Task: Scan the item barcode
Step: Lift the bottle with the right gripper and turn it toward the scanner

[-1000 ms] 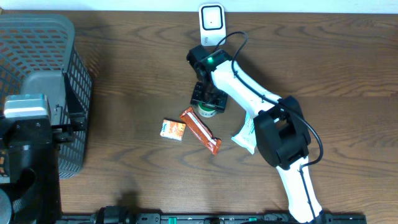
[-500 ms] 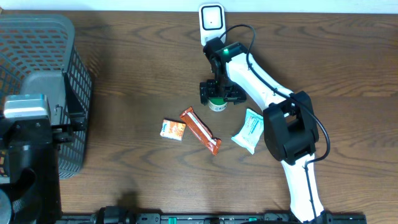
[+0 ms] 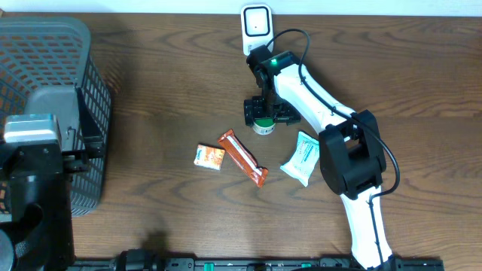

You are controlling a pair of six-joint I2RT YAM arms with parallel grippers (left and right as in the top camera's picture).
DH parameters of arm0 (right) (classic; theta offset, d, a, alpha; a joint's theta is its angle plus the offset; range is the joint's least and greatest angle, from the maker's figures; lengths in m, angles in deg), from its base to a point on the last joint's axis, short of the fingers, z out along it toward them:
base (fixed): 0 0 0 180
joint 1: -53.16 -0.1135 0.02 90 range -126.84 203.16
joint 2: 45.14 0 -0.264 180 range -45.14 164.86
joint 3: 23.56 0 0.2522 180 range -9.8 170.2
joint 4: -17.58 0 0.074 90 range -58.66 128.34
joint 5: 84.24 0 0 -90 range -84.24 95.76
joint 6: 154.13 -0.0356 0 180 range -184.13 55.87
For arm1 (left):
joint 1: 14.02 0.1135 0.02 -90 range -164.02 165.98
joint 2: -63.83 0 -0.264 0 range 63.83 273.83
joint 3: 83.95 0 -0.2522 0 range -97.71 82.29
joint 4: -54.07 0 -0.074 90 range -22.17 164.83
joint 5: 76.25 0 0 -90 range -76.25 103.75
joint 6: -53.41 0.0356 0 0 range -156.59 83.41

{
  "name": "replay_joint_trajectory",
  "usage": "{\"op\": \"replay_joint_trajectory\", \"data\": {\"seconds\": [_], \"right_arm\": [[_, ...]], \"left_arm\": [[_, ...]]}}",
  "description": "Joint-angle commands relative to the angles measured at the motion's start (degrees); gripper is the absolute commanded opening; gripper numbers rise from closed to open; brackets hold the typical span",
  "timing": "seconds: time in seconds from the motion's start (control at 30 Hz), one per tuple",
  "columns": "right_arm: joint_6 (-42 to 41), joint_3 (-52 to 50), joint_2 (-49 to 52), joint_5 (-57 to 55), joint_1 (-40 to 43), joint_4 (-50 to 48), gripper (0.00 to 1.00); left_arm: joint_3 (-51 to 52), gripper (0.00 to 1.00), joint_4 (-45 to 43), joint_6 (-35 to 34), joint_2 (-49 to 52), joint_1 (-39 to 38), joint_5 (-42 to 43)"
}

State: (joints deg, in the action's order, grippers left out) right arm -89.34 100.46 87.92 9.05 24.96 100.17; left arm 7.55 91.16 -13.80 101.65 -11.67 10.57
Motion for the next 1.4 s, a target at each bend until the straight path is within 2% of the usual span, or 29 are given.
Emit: {"op": "replay_joint_trajectory", "data": {"seconds": [0.0,0.6,0.73,0.93,1.23,1.37], "right_arm": [[-0.7,0.5,1.0,-1.5,0.3,-0.3,0.99],[-3.3,0.3,1.1,-4.1,-3.4,-5.0,0.98],[-4.3,-0.3,1.1,-5.4,-3.8,-4.8,0.88],[-4.6,-2.5,1.1,-5.4,-3.7,-5.6,0.64],[-6.0,-7.9,1.1,-5.4,-3.7,-7.5,0.66],[-5.8,-7.9,1.1,-5.1,-3.7,-7.2,0.78]], "left_arm": [[-0.4,0.98,-0.5,0.8,-0.1,-0.3,-0.5],[-0.4,0.98,-0.5,0.8,-0.1,-0.3,-0.5],[-0.4,0.98,-0.5,0.8,-0.1,-0.3,-0.5],[-0.4,0.98,-0.7,0.8,-0.1,-0.3,-0.5],[-0.4,0.98,-0.7,0.8,-0.1,-0.3,-0.5],[-0.4,0.98,-0.7,0.8,-0.1,-0.3,-0.5]]}}
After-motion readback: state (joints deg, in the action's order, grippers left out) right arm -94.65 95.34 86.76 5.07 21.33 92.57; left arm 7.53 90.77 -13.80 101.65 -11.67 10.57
